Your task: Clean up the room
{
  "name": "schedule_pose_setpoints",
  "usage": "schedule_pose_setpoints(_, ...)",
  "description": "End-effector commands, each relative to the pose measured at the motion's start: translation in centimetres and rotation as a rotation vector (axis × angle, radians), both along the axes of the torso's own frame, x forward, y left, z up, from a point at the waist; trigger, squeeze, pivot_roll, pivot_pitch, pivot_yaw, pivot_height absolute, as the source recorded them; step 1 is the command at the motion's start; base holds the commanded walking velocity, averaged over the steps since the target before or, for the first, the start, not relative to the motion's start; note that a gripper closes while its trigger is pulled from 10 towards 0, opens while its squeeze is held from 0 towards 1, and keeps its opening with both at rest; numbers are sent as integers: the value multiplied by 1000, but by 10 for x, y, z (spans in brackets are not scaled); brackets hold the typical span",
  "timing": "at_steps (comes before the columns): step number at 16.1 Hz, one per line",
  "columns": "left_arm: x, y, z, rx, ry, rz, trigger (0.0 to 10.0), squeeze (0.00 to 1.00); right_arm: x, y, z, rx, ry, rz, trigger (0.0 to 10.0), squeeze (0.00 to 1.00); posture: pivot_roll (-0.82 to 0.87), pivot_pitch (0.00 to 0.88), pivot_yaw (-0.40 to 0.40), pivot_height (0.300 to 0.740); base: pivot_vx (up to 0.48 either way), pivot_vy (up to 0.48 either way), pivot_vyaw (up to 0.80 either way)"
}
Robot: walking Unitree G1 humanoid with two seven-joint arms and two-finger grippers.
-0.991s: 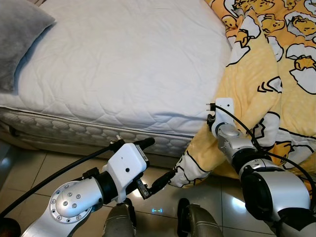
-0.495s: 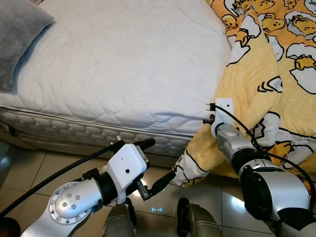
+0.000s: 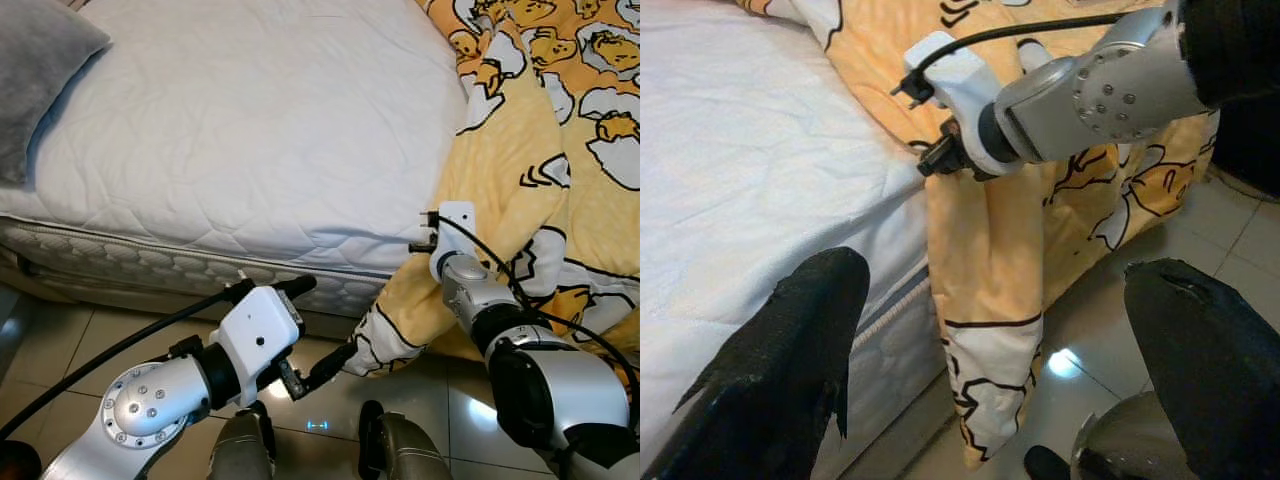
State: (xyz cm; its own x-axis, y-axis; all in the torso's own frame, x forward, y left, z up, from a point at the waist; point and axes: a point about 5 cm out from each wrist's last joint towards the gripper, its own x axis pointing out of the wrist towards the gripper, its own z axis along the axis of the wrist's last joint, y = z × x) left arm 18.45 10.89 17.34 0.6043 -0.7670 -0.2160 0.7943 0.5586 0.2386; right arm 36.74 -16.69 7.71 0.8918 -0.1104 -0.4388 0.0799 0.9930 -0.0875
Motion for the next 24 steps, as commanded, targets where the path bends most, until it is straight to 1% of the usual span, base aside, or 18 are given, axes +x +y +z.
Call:
schedule_pose_setpoints(1,0,-1,-1,3,-3,-9,10000,0,-8,-4,-11,27,31,-11,0,0,229,257,-7,740,0,0,0)
schedule_pose_setpoints(2,0,-1,-1,4,-4,-10,10000,0,-8,-4,-11,36,26,-6,0,0,226,254,-8,740,0,0,0)
schedule_pose_setpoints(3,1,-1,-2,4,-6,-10,10000,0,-7,-2,-11,67,8,2,0,0,224,249,-9,740,0,0,0)
schedule_pose_setpoints(4,2,0,-2,4,-9,-9,10000,0,-7,3,-10,129,-21,30,0,0,223,239,-14,740,0,0,0)
schedule_pose_setpoints(5,3,0,-2,5,-12,-8,10000,0,-6,7,-9,163,-40,59,0,0,223,238,-15,740,0,0,0)
schedule_pose_setpoints(6,3,0,-2,4,-16,-6,10000,0,-7,17,-8,213,-72,148,0,0,223,234,-17,740,0,0,0)
schedule_pose_setpoints(7,4,0,-2,3,-18,-4,10000,0,-11,27,-11,240,-85,253,0,0,221,231,-20,740,0,0,0)
schedule_pose_setpoints(8,3,1,-2,3,-19,-3,10000,0,-13,32,-13,248,-89,300,0,0,220,229,-21,740,0,0,0)
schedule_pose_setpoints(11,2,0,-3,-1,-19,-4,10000,0,-31,55,-24,300,-106,539,0,0,211,215,-25,740,0,0,0)
schedule_pose_setpoints(13,1,0,-4,-3,-20,-4,10000,0,-43,64,-32,303,-91,655,0,0,206,211,-27,740,0,0,0)
schedule_pose_setpoints(15,1,-1,-4,-7,-20,-6,10000,0,-61,70,-46,292,-49,758,0,0,202,207,-29,740,0,0,0)
schedule_pose_setpoints(17,0,-3,-5,-10,-20,-7,10000,0,-75,70,-56,286,-15,820,0,0,202,215,-31,740,0,0,0)
schedule_pose_setpoints(19,-1,-3,-6,-10,-19,-7,10000,0,-86,73,-60,315,1,853,0,0,204,216,-31,740,0,0,0)
schedule_pose_setpoints(20,-1,-3,-6,-9,-18,-7,10000,0,-89,75,-61,331,3,874,0,0,204,216,-31,740,0,0,0)
schedule_pose_setpoints(22,-1,-1,-6,-2,-17,-8,10000,0,-102,85,-62,381,14,945,0,0,208,218,-31,740,0,0,0)
schedule_pose_setpoints(23,-1,0,-6,2,-18,-6,10000,0,-109,88,-65,381,29,965,0,0,213,218,-32,740,0,0,0)
schedule_pose_setpoints(24,0,0,-6,3,-19,-5,10000,0,-111,89,-66,379,33,967,0,0,213,218,-32,740,0,0,0)
